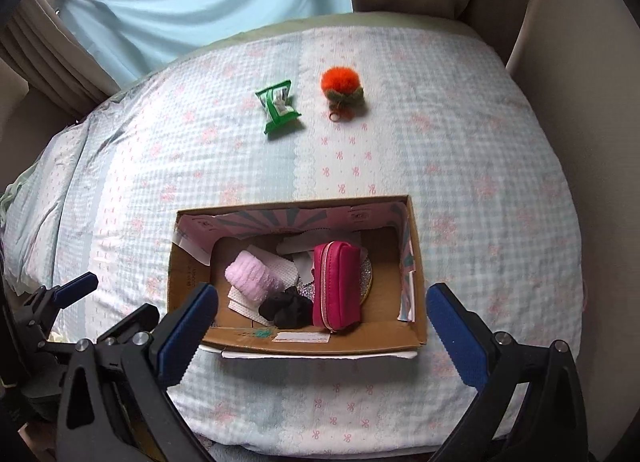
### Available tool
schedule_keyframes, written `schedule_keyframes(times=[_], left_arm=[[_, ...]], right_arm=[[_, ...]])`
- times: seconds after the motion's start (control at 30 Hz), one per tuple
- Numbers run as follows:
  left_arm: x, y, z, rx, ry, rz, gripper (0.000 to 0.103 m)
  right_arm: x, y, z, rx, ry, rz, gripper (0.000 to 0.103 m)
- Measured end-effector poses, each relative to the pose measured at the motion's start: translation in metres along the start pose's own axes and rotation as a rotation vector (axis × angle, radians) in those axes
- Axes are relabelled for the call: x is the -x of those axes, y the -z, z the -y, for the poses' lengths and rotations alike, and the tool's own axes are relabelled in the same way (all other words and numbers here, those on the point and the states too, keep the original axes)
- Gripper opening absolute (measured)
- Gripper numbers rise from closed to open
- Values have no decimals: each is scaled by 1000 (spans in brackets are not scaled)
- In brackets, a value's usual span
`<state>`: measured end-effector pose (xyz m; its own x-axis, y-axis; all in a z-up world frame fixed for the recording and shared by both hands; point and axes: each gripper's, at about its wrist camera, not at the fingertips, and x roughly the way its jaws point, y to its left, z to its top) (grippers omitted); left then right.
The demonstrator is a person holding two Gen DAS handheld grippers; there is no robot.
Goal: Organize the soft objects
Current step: 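Lift both tools out of the box toward the wipes and pompom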
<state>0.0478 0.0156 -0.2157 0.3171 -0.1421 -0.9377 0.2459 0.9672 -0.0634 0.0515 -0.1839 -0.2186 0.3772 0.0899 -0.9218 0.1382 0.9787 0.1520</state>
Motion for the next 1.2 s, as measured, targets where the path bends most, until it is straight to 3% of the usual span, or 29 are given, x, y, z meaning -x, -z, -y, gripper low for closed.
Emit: schedule_keyframes(times=[0.17,0.33,0.67,0.9,1.2], left_arm=[[55,0,1,35,-26,109,103],[92,-3,7,70,-44,204,103],[122,-39,23,200,-108,333,103],[94,-84,30,268,-131,334,103],[-1,-162,21,275,-101,281,103]], right_arm=[[55,1,-2,23,33,92,103],[91,-3,0,60,3,161,103],[121,-48,26,115,-54,312,103],[102,-100,44,139,-76,341,103],[19,-165,53,112,-118,315,103]])
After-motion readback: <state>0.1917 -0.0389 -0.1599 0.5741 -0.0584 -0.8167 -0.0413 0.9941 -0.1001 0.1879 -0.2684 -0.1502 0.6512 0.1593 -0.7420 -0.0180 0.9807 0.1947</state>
